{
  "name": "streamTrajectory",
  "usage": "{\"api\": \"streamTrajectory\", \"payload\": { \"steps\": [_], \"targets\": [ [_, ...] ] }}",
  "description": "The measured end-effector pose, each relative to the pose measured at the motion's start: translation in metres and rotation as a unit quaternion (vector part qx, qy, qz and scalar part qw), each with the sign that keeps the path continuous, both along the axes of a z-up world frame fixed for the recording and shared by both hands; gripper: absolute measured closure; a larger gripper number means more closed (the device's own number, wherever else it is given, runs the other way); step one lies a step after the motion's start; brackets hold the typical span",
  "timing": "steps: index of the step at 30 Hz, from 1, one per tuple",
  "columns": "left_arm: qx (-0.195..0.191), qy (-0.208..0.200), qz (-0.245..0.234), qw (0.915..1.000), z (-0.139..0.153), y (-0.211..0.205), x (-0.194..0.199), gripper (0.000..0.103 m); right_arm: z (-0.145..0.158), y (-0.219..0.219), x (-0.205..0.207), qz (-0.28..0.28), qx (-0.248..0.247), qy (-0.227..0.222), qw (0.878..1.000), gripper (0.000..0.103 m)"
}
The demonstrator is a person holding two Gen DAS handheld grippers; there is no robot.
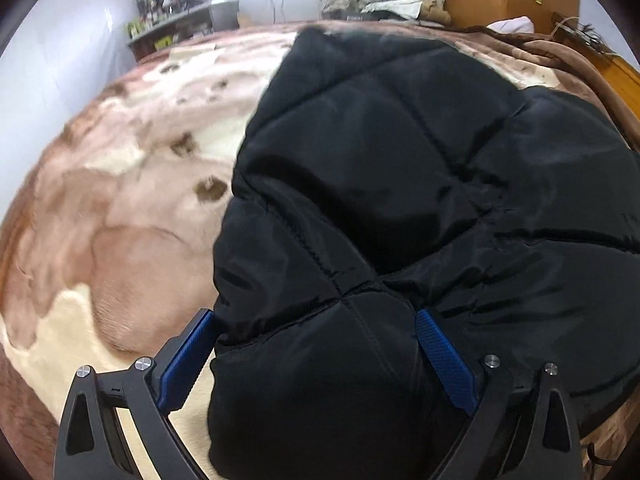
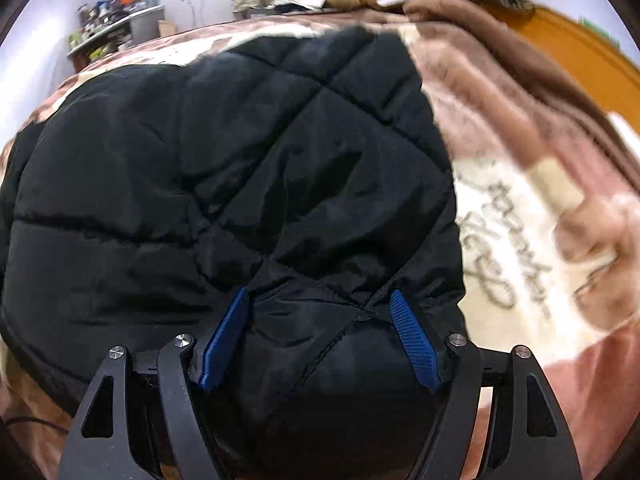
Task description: Fold large clothes
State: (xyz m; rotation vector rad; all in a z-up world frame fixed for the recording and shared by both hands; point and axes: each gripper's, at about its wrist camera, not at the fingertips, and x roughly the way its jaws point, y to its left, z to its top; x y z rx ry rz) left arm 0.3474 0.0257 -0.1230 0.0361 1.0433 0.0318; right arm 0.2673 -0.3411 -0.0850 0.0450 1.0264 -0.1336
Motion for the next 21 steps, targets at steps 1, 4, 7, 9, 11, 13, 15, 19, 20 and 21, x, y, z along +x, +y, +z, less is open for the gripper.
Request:
{"api": "streamTrajectory", "payload": {
  "steps": [1,4,7,9,11,13,15,19,20,21],
  "targets": [
    [-0.021,0.016,0.004,0.9996,-0.009,0.004,0.004,0.001,-0.004,-0.001,0.003,0.004,0.0,0.004,1.0,0.03],
    [-0.051,0.032,0.017,0.9981,-0.026,0.011,0.01,0.0,-0.012,-0.002,0.007,0.016,0.0,0.01,1.0,0.028],
    [-0.006,0.015,0.007,0.9998,-0.022,-0.001,0.007,0.0,-0.014,-0.002,0.009,0.017,-0.005,0.015,1.0,0.028],
    [-0.016,0.019,0.008,0.9997,-0.022,0.001,0.008,0.0,-0.014,-0.005,0.012,0.016,-0.003,0.016,1.0,0.028],
    [-0.054,0.04,0.022,0.9975,-0.024,0.011,0.011,0.0,-0.011,-0.001,0.01,0.015,-0.004,0.017,1.0,0.028],
    [-0.051,0.04,0.016,0.9978,-0.017,0.011,0.01,0.0,-0.008,0.002,0.002,0.013,-0.008,0.017,1.0,0.028],
    [-0.048,0.045,0.005,0.9978,-0.01,0.011,0.009,0.0,-0.001,0.002,0.003,0.013,-0.006,0.016,1.0,0.027],
    [-0.113,0.048,0.004,0.9924,0.008,0.031,0.009,0.0,0.031,-0.006,-0.005,0.026,0.009,-0.01,1.0,0.027],
    [-0.124,0.049,0.006,0.991,0.011,0.035,0.009,0.0,0.039,-0.011,-0.009,0.021,0.018,-0.021,0.999,0.027],
    [-0.14,0.048,0.006,0.989,0.017,0.043,0.01,0.001,0.049,-0.018,-0.014,0.016,0.031,-0.037,0.999,0.027]
  ]
}}
